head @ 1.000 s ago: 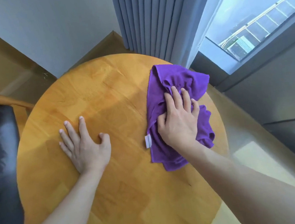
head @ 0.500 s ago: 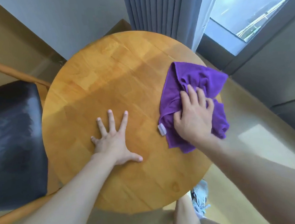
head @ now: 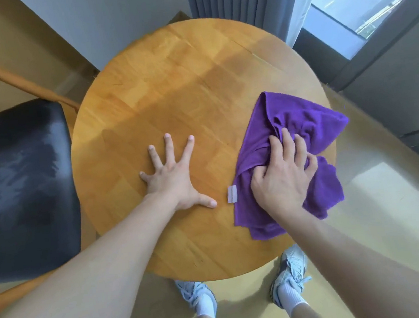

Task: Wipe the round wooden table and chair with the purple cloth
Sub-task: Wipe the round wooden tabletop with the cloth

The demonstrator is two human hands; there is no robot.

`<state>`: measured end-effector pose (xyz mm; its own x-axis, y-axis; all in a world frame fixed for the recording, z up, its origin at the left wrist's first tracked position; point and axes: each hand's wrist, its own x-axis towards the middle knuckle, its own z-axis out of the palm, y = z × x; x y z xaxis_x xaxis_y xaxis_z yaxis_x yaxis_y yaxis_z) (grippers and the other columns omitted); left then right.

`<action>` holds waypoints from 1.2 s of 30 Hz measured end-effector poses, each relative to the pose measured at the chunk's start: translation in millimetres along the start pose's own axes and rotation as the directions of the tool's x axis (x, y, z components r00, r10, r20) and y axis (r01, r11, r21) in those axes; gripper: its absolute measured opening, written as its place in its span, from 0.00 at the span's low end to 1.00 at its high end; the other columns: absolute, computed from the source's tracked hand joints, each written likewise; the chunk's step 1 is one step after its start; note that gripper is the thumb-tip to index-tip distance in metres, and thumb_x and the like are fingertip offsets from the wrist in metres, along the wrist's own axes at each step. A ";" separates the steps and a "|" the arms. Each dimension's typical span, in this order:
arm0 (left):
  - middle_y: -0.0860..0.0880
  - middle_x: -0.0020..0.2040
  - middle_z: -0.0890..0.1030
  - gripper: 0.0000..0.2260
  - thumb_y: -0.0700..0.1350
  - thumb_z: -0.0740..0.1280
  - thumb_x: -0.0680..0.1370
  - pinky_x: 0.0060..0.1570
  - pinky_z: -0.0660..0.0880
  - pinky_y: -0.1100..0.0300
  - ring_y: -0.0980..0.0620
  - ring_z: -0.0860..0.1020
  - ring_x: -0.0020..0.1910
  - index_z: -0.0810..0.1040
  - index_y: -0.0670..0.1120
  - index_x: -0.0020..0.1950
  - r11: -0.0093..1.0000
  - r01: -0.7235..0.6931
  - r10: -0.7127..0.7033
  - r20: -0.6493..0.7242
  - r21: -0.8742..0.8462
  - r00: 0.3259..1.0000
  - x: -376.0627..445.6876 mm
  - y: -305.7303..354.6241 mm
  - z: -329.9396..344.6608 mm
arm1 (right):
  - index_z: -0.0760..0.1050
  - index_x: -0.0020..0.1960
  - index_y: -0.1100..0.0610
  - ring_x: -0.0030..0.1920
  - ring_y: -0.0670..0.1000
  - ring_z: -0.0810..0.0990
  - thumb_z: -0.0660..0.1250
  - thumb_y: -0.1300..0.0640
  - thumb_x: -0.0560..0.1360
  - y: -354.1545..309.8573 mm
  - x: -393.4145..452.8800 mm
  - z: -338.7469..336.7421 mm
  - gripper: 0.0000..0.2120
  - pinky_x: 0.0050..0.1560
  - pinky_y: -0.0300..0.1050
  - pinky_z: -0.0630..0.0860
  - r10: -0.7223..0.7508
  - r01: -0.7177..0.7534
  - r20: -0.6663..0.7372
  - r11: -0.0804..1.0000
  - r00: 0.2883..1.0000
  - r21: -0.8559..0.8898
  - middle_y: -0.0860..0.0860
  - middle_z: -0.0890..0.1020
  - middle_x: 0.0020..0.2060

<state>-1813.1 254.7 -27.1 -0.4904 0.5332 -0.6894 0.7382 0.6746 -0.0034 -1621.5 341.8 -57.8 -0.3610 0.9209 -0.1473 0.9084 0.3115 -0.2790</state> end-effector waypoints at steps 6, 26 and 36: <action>0.51 0.77 0.21 0.72 0.72 0.80 0.53 0.69 0.54 0.21 0.33 0.31 0.79 0.23 0.68 0.73 0.999 -0.034 0.034 -0.032 0.003 0.999 6.8 -5.2 5.9 | 0.69 0.74 0.55 0.79 0.59 0.60 0.58 0.50 0.69 -25.1 -34.1 17.3 0.34 0.72 0.62 0.57 -0.116 0.123 0.077 0.988 0.990 -0.095 0.53 0.65 0.79; 0.54 0.81 0.62 0.42 0.55 0.75 0.74 0.76 0.61 0.49 0.50 0.59 0.79 0.56 0.56 0.83 0.772 -0.459 0.337 -0.328 -0.440 0.882 -10.6 -118.8 1.3 | 0.71 0.76 0.53 0.77 0.56 0.67 0.59 0.58 0.72 -73.7 -90.5 13.5 0.31 0.78 0.62 0.59 -0.836 0.841 0.224 0.531 0.500 0.104 0.49 0.70 0.77; 0.46 0.61 0.79 0.26 0.51 0.72 0.73 0.56 0.72 0.52 0.41 0.76 0.63 0.69 0.53 0.69 0.864 -0.334 0.263 -0.228 -0.377 0.938 6.5 -76.5 14.1 | 0.66 0.77 0.57 0.81 0.55 0.58 0.54 0.43 0.78 -57.6 -99.2 39.9 0.31 0.81 0.58 0.49 -0.280 0.272 0.100 0.958 0.955 0.089 0.53 0.64 0.80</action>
<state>-1866.3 199.4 -41.5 -0.3717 0.7935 -0.4819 0.6265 0.5975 0.5005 -1646.5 223.2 -64.9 -0.6200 0.7687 -0.1572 0.7537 0.5278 -0.3916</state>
